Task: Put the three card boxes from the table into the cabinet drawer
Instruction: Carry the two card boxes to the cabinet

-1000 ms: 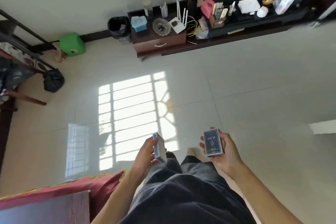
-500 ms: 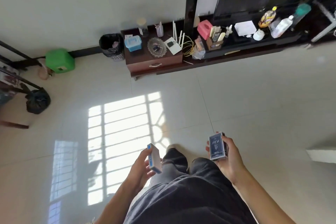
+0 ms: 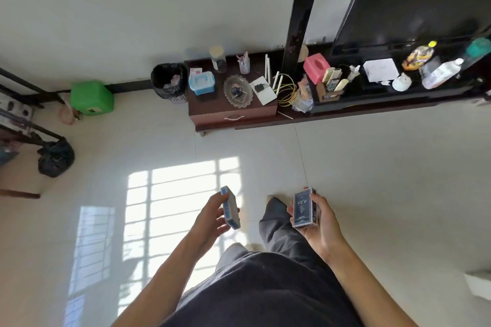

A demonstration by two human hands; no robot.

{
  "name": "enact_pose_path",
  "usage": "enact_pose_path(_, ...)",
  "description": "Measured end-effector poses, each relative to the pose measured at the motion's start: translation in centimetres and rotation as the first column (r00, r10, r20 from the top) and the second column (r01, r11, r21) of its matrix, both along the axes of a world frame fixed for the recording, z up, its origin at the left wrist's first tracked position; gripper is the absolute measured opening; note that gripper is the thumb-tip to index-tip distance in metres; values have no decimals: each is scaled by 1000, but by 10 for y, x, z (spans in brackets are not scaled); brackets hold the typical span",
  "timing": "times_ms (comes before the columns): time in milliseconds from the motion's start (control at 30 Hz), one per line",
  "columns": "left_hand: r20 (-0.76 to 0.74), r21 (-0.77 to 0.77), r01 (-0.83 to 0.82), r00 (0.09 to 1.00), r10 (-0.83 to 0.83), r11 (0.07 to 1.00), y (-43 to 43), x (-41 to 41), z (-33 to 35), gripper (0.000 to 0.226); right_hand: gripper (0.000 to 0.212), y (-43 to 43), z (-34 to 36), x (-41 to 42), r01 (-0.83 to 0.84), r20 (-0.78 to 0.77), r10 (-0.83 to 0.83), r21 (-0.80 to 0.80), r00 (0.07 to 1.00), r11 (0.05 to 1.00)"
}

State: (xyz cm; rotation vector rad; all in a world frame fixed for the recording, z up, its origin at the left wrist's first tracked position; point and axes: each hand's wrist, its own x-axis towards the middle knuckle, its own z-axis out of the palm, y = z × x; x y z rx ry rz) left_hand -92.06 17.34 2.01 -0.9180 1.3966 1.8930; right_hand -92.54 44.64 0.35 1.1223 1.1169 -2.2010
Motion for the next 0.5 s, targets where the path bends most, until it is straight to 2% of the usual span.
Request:
enact_pose_path(167, 0, -15, -69, 998, 69, 998, 8, -57, -2, 48, 39, 4, -6, -92, -79, 18, 79, -11, 997, 997)
enact_pose_path(367, 102, 6, -227, 969, 225, 974, -16, -103, 1, 45, 52, -22, -7, -180, -190, 48, 190, 7, 981, 982)
enact_pose_path(500, 133, -4, -252, 959, 251, 968, -51, -134, -12, 43, 54, -56, -14, -229, -262, 51, 260, 30, 964, 965)
